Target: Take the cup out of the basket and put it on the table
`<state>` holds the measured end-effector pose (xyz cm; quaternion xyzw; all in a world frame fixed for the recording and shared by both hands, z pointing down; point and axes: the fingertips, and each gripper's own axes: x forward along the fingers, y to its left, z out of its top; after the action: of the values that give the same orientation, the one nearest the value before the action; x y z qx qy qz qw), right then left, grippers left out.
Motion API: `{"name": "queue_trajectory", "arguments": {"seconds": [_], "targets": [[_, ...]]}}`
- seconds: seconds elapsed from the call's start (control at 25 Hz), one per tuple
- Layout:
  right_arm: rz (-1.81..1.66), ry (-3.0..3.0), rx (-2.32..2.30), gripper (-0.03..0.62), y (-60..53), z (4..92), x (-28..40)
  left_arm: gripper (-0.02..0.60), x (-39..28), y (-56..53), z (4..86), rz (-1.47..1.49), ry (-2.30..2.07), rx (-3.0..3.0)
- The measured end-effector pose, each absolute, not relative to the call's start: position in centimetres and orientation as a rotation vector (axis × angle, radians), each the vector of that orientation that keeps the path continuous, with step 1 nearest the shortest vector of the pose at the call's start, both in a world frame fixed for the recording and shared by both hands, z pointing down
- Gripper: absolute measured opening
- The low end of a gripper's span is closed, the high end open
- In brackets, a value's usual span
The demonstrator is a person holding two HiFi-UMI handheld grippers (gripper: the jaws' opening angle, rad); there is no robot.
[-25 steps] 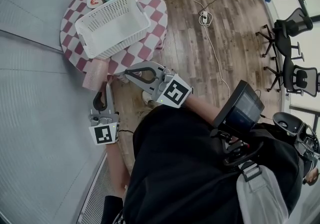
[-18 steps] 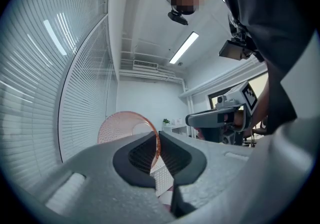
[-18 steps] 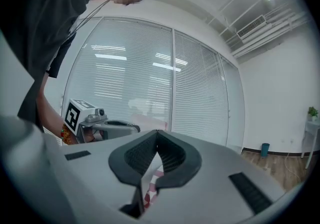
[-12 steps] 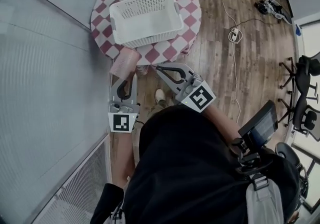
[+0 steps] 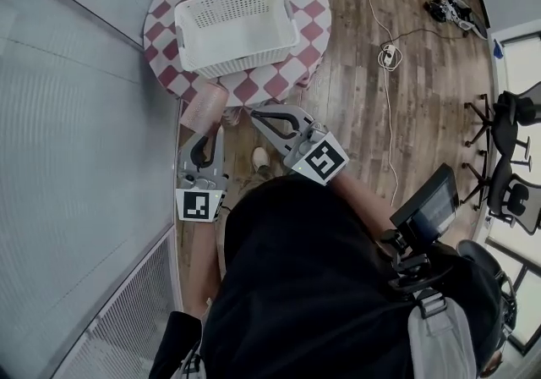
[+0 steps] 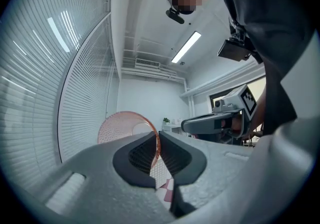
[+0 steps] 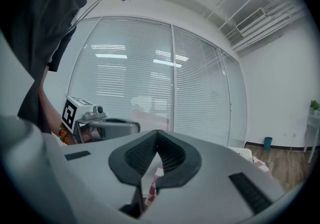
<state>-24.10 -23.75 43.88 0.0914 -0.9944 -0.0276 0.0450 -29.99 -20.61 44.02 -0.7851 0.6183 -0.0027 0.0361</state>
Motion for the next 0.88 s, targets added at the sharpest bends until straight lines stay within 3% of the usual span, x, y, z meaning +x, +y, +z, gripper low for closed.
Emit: {"name": "queue_trajectory", "arguments": {"seconds": [0.88], "targets": [[-0.036, -3.008, 0.281, 0.011, -23.0, 46.2, -24.2, 0.020, -29.0, -20.8, 47.1, -0.023, 1.847, -2.500]]}}
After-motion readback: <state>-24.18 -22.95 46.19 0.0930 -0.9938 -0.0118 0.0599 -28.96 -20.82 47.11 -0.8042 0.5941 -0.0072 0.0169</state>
